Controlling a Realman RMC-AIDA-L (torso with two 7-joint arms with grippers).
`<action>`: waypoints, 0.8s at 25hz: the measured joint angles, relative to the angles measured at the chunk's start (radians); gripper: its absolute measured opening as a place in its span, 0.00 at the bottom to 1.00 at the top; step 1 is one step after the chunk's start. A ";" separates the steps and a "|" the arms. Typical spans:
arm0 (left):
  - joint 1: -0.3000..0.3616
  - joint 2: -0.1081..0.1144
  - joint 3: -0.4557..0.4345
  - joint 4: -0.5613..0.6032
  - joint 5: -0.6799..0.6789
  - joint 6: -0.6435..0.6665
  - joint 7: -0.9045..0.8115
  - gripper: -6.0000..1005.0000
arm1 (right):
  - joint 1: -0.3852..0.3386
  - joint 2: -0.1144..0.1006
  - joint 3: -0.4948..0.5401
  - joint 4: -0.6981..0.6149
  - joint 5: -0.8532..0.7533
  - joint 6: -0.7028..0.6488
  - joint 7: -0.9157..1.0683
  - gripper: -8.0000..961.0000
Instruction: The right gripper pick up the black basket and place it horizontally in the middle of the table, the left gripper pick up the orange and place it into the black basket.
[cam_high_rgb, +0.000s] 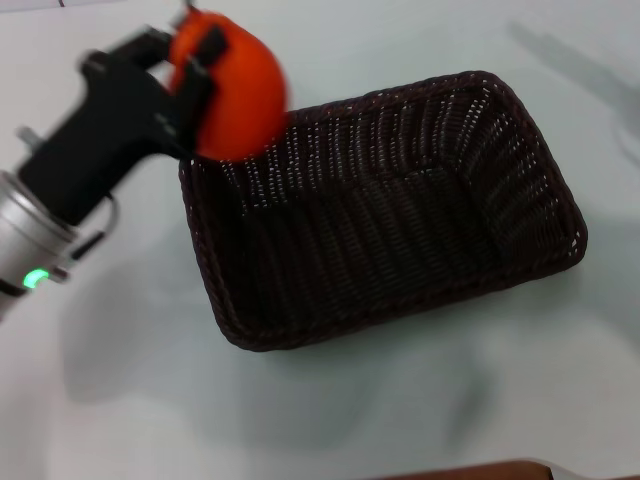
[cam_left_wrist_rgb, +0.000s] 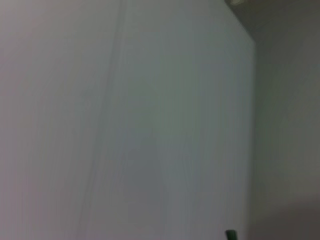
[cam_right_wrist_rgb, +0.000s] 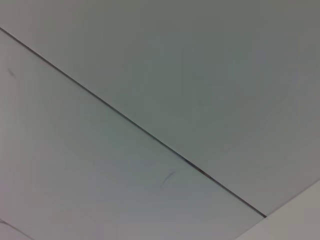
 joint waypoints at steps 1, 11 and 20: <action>-0.006 -0.001 0.021 0.007 0.003 -0.001 -0.009 0.18 | 0.002 0.000 0.000 0.001 -0.001 -0.002 0.000 0.66; -0.086 -0.007 0.065 0.144 -0.045 0.011 -0.067 0.21 | 0.009 0.009 0.009 0.012 0.001 -0.041 -0.064 0.66; -0.077 -0.010 0.024 0.262 -0.139 0.037 0.069 0.69 | -0.014 0.039 0.011 0.048 0.094 -0.102 -0.245 0.66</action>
